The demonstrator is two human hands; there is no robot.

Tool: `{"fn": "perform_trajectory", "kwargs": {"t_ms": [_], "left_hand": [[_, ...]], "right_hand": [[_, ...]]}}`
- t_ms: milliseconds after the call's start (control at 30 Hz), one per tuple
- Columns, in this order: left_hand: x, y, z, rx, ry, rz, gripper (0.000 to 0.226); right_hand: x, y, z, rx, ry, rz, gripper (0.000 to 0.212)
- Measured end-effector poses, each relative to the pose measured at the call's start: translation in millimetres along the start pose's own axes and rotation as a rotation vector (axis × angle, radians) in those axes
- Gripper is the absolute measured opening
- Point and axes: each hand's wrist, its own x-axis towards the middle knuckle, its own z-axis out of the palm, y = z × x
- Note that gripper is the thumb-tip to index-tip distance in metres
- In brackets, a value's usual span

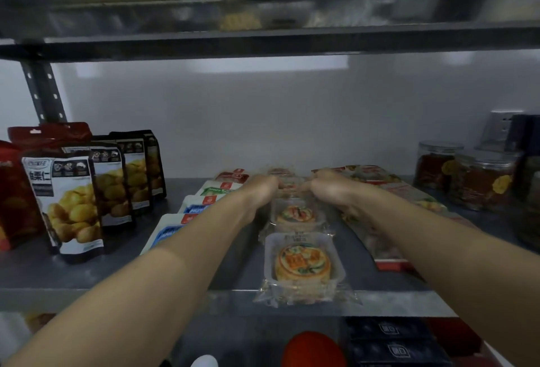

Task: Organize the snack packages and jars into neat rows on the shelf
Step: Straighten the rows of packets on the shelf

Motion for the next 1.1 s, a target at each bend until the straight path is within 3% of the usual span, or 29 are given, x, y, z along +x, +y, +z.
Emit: {"fn": "perform_trajectory", "kwargs": {"t_ms": [167, 267, 367, 533, 1033, 1100], "left_hand": [[23.9, 3.4, -25.7, 0.079, 0.146, 0.029, 0.036], [37.2, 9.0, -30.8, 0.010, 0.162, 0.016, 0.020], [54.5, 12.4, -27.9, -0.009, 0.133, 0.001, 0.012], [87.4, 13.3, -20.5, -0.038, 0.099, -0.013, 0.023], [112.3, 9.2, -15.1, -0.004, 0.084, -0.012, 0.019], [111.0, 9.4, -26.0, -0.004, 0.093, 0.005, 0.040]], "right_hand": [[16.9, -6.5, -4.8, 0.030, 0.042, -0.003, 0.022], [33.2, -13.7, -2.2, 0.075, 0.039, 0.010, 0.015], [54.8, -19.1, 4.6, 0.054, 0.048, 0.006, 0.022], [80.3, -22.4, 10.8, -0.039, 0.046, 0.056, 0.032], [101.3, -5.2, 9.4, -0.107, 0.043, 0.064, 0.033], [100.4, -9.1, 7.6, -0.131, 0.074, 0.021, 0.040]]}}
